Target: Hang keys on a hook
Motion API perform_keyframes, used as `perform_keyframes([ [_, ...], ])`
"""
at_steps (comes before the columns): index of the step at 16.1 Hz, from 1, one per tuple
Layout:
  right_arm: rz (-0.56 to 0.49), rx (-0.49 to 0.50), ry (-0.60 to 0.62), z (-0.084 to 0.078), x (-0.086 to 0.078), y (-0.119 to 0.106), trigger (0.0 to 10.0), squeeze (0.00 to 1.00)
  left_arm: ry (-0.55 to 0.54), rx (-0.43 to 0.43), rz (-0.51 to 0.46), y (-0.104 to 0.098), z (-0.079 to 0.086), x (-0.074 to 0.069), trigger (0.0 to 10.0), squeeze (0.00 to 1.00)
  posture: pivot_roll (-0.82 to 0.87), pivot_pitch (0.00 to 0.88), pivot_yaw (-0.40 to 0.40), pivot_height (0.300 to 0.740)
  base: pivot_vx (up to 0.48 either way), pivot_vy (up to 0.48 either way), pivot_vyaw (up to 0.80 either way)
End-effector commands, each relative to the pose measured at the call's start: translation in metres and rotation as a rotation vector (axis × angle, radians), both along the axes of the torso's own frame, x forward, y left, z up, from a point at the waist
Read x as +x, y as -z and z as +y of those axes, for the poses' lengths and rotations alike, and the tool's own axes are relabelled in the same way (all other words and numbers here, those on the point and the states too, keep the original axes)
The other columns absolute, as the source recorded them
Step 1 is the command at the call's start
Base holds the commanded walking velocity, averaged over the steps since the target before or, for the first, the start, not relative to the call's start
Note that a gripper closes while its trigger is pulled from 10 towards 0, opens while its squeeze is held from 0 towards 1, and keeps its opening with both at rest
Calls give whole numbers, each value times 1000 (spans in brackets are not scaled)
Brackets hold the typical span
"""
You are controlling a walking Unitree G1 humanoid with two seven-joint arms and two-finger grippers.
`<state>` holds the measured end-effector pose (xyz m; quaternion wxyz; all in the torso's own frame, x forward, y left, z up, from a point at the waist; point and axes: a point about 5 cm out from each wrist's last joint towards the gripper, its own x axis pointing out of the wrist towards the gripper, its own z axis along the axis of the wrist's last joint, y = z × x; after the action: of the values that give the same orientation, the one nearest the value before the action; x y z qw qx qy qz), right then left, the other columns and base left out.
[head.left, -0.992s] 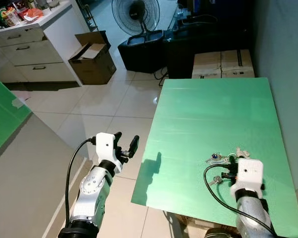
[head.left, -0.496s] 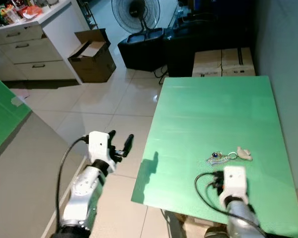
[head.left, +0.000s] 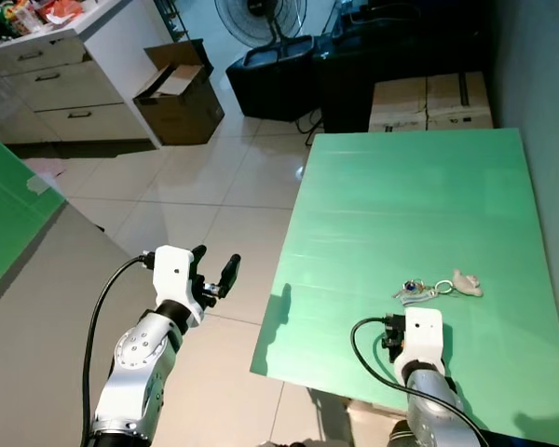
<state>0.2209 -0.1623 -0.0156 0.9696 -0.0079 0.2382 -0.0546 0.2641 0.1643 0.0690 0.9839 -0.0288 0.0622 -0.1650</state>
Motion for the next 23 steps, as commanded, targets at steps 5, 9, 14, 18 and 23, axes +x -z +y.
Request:
perform_keyframes([
  [5, 116, 51, 26, 12, -17, 21, 0, 0, 1, 31, 24, -1, 11, 1, 10000, 0, -202, 127, 399, 740, 0, 0, 0],
  [9, 60, 16, 15, 13, -9, 11, 0, 0, 18, 22, 26, 0, 4, 9, 10000, 0, -225, 112, 388, 740, 0, 0, 0],
  [14, -38, -61, 15, 5, 8, -11, 0, 0, 15, -8, 24, 4, -6, 16, 10000, 0, -260, 74, 353, 740, 0, 0, 0],
  [18, -146, -124, -3, 0, 28, -37, 0, 0, 16, -41, -1, 0, -20, 34, 10000, 0, -304, 7, 338, 740, 0, 0, 0],
  [23, -317, -198, -24, 0, 56, -84, 0, 0, 41, -57, -29, -3, -32, 47, 10000, 0, -347, 0, 357, 740, 0, 0, 0],
])
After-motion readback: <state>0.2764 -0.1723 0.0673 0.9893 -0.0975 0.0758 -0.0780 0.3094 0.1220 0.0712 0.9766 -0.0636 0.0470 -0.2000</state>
